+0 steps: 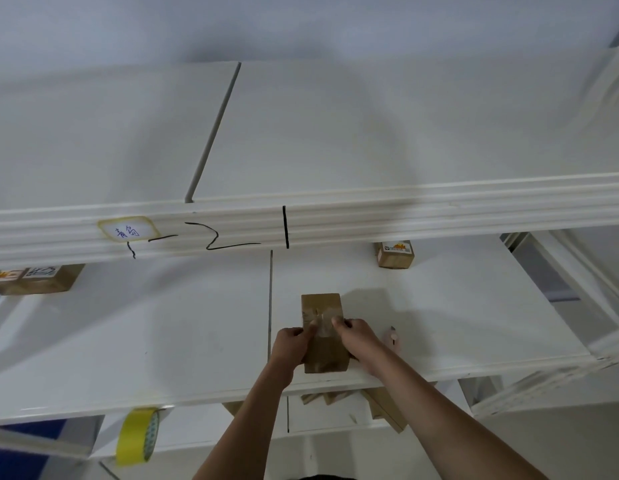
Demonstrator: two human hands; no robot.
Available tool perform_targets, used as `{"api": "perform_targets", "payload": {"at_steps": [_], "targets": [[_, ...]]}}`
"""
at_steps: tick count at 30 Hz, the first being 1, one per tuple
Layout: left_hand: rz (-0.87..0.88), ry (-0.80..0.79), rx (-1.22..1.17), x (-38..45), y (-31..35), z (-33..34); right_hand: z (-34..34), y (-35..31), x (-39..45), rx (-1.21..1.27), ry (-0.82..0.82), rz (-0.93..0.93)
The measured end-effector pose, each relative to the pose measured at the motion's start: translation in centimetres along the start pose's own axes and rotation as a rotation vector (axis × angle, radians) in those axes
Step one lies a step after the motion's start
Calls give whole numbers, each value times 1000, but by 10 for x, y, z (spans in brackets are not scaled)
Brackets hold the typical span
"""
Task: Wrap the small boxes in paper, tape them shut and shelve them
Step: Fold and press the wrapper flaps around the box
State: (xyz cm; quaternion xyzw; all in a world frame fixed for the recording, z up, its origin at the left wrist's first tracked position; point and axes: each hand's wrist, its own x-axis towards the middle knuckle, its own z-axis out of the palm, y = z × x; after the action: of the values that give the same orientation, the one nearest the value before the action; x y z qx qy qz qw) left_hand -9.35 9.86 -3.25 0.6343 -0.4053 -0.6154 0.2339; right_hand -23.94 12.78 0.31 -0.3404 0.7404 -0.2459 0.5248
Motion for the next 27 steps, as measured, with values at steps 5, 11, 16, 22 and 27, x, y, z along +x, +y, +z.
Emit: {"api": "perform_targets", "payload": {"at_steps": [5, 11, 16, 22, 27], "targets": [[25, 18, 140, 7, -12, -3, 1, 13, 9, -40, 3, -5], [100, 124, 190, -8, -8, -5, 4, 10, 1, 62, 158, -96], [32, -33, -108, -13, 10, -2, 9, -6, -6, 116, 144, -203], [56, -90, -256, -10, 3, -6, 5, -3, -4, -10, 353, -319], [79, -198, -342, -17, 6, -8, -2, 0, 0, 54, 53, -126]]}}
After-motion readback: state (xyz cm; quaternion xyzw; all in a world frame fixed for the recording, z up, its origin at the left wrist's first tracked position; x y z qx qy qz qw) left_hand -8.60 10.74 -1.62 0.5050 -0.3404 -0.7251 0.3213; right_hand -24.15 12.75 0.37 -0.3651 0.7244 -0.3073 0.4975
